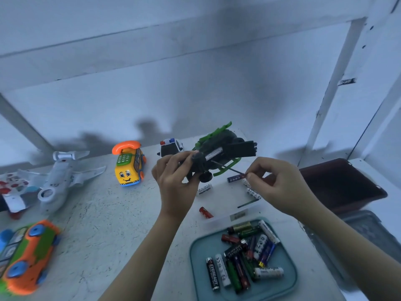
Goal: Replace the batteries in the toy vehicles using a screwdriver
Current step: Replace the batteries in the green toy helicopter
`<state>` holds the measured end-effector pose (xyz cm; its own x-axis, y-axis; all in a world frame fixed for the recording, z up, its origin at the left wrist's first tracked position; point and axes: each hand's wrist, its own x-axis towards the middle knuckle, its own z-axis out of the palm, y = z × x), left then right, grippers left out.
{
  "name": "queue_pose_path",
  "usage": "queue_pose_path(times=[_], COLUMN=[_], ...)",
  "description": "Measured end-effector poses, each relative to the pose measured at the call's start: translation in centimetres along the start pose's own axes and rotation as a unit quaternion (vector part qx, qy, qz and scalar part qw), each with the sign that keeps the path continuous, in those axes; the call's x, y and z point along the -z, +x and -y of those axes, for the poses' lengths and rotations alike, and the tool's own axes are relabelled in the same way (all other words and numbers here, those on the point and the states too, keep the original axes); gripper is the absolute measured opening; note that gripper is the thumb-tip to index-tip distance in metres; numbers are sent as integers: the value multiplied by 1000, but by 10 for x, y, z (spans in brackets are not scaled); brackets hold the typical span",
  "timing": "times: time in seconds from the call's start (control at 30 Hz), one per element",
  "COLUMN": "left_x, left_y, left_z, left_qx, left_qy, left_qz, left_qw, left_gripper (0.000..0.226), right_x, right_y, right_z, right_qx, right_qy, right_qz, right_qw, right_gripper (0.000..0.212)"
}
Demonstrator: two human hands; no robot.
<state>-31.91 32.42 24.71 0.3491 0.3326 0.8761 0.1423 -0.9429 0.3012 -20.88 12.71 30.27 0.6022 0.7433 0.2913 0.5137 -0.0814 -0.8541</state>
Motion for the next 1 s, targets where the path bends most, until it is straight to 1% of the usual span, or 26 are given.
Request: queue_pose_path(times=[0.17,0.23,0.4,0.53,0.67,0.83,0.93,1.0], left_x=[-3,-3,-6,-11,-15,-13,-10,-9], left_y=[-2,-2,-3,-4,0,2,2,2], left_z=[-1,-4,-6,-9,-18,-13,-7,-3], left_qx=[3,8,17,47,79,51,35,34], left_qy=[-10,-5,11,35,55,62,60,59], left_qz=[-10,-15,-17,-32,-54,-37,-36,-39], left_qw=[1000,1000,1000,998,994,996,997,997], left_gripper=[36,34,38,36,33,32,32,36], right_x=[-3,-5,-14,-29,-52,-64,-55,-45], right_y=[1,2,4,2,-3,-9,-9,-10], right_z=[2,2,0,-2,-2,2,-3,-9], right_qx=[11,17,32,37,23,8,-8,-26], right_qy=[-13,-24,-36,-54,-55,-28,-24,-21], right_qz=[5,6,17,22,14,-5,-1,2], right_qw=[1000,1000,999,998,998,1000,1000,999], right_gripper=[16,15,12,9,11,9,10,10])
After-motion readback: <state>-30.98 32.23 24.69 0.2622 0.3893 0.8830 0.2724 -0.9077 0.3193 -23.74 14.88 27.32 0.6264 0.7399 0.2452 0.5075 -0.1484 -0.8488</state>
